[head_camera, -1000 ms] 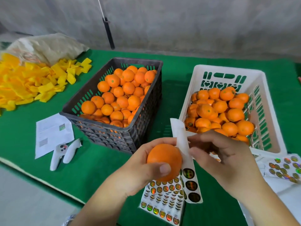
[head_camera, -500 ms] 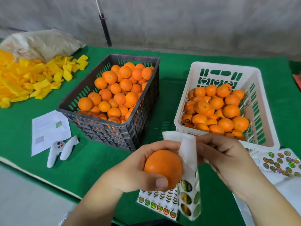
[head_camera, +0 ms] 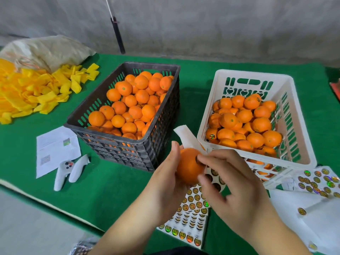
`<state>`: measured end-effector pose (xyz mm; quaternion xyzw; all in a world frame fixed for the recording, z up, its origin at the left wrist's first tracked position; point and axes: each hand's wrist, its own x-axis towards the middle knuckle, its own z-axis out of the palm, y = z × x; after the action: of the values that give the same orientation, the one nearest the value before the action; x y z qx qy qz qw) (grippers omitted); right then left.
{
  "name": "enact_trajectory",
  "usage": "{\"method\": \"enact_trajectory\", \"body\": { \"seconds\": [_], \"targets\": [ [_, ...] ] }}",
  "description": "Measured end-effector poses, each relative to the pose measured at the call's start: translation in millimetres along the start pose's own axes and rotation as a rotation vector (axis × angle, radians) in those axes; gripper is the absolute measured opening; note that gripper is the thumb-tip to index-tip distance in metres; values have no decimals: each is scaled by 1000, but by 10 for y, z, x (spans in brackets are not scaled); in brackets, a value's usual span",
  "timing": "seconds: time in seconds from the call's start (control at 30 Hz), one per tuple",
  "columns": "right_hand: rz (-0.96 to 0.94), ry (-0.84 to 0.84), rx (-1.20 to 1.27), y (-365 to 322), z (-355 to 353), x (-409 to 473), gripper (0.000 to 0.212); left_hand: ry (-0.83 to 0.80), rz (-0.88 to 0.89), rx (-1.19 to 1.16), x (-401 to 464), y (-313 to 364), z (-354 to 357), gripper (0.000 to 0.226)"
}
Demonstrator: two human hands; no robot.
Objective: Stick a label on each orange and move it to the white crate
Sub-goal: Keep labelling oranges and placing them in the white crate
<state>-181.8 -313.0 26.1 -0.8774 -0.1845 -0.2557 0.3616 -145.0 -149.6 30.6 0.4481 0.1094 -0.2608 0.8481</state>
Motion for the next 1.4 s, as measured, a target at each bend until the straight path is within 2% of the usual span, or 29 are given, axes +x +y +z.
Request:
{"method": "enact_trajectory", "body": {
  "seconds": [0.1, 0.23, 0.3, 0.43, 0.5, 0.57, 0.63, 0.7, 0.77, 0.8, 0.87, 0.9, 0.97, 1.0, 1.07, 1.1, 1.17, 1.3, 1.37, 1.4],
  "targets": [
    [65, -111, -20, 4, 64, -31, 71, -20, -63, -13, -15, 0, 58, 80],
    [102, 32, 69, 25, 105, 2, 72, -42, -34, -27, -31, -62, 129, 74],
    [78, 64, 77, 58, 65, -5, 72, 7, 48, 13, 13, -63, 123, 64],
    [158, 131, 111, 231, -178, 122, 74, 121, 189, -6, 148, -9, 70, 40],
    [255, 199, 32, 444, -303, 258, 81, 94, 220, -9, 181, 32, 21, 23],
    [497, 199, 14, 634, -383, 337, 100, -6, 227, 14, 215, 65, -57, 22],
    [735, 116, 284, 695, -358, 321, 117, -153, 213, 24, 265, 123, -136, 31],
    [858, -53, 766, 665, -217, 245, 119, -295, 186, 58, 334, 196, -200, 41],
    [891, -177, 1154, 634, -37, 155, 97, -339, 150, 109, 420, 263, -255, 46],
    [891, -169, 1263, 612, 48, 143, 82, -331, 140, 144, 467, 307, -278, 46],
    [889, -66, 1332, 571, 171, 163, 59, -280, 207, 343, 577, 426, -322, 41],
    [874, -9, 1298, 578, 211, 176, 53, -203, 300, 556, 641, 510, -354, 40],
    [811, 85, 1203, 626, 247, 219, 53, 48, 571, 981, 835, 738, -486, 32],
    [789, 118, 1167, 653, 253, 237, 57, 162, 680, 1117, 943, 883, -580, 26],
    [768, 147, 1152, 702, 255, 262, 62, 280, 724, 1365, 1186, 1168, -810, 15],
    [763, 147, 1165, 718, 259, 269, 62, 311, 650, 1500, 1333, 1294, -948, 11],
    [771, 121, 1184, 747, 276, 270, 62, 305, 337, 1766, 1625, 1471, -1184, 16],
    [800, 101, 1204, 758, 317, 253, 63, 39, -640, 2221, 2004, 1501, -1417, 50],
    [810, 95, 1227, 739, 311, 264, 61, -60, -850, 2384, 2088, 1440, -1472, 74],
    [816, 95, 1231, 759, 316, 256, 61, -79, -930, 2431, 2127, 1416, -1476, 78]
  ]
}}
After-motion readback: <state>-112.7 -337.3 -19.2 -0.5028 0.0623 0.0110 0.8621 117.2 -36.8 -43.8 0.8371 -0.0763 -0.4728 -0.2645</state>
